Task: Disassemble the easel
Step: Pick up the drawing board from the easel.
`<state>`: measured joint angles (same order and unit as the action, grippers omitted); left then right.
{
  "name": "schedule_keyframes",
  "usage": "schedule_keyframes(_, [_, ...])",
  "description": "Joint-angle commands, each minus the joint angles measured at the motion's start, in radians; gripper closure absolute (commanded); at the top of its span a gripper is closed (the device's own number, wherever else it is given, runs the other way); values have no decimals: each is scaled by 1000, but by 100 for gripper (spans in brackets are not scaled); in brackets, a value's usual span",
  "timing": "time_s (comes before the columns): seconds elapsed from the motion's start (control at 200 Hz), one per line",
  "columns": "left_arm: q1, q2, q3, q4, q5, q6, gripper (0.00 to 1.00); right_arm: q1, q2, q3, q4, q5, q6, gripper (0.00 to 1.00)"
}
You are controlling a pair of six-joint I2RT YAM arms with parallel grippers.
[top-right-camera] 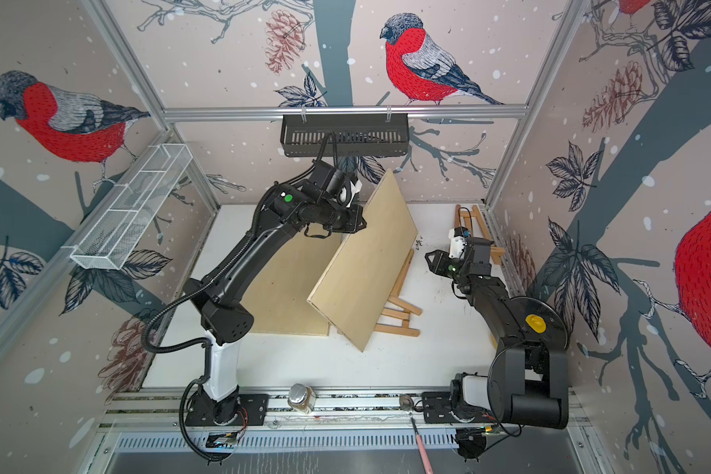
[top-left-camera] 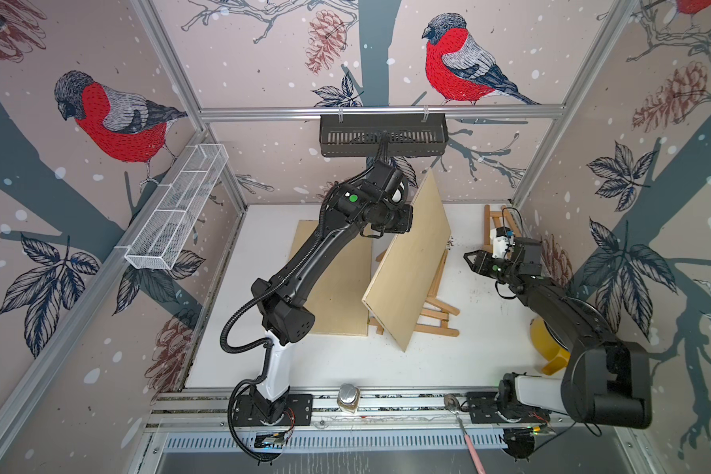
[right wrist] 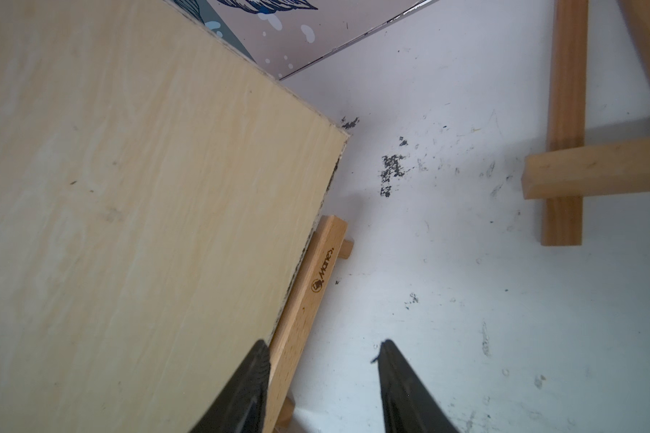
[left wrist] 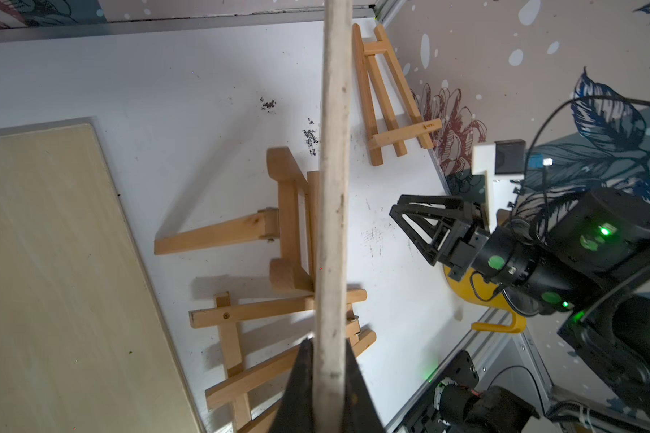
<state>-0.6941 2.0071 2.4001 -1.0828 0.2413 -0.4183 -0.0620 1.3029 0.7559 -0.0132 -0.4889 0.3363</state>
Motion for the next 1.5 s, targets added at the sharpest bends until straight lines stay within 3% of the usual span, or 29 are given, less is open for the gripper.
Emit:
schedule_keyframes(0.0, [18,-68,-9,152,108,10,100,5,-10,4,25,3,-17,51])
schedule_keyframes(0.25, [117,-257,-159,251,198,0,100,9,-29,2,27,3,-19,51])
schedule_keyframes(0.465, [291,-497,-389,316,270,-17,100,23,-27,8,27,4,-14,51])
schedule_keyframes(0.655, [502,-678,-553,374,455,-39,100,52,-21,24,24,16,-14,52])
schedule_keyframes(0.85, [682,-755,-644,394,626,-39,100,68,-27,37,8,33,-17,51])
schedule_keyframes(1.011, [727,-790,-707,459,717,-61,100,75,-37,39,1,39,-22,52])
schedule_keyframes(1.146, [743,-786,-671,428,700,-48,100,80,-40,43,-8,43,-26,52])
schedule_keyframes(1.396, [767,-769,-572,288,539,15,100,82,-45,41,-18,46,-35,52])
schedule_keyframes(1.496, [786,-766,-575,273,533,24,100,83,-45,39,-19,46,-36,52])
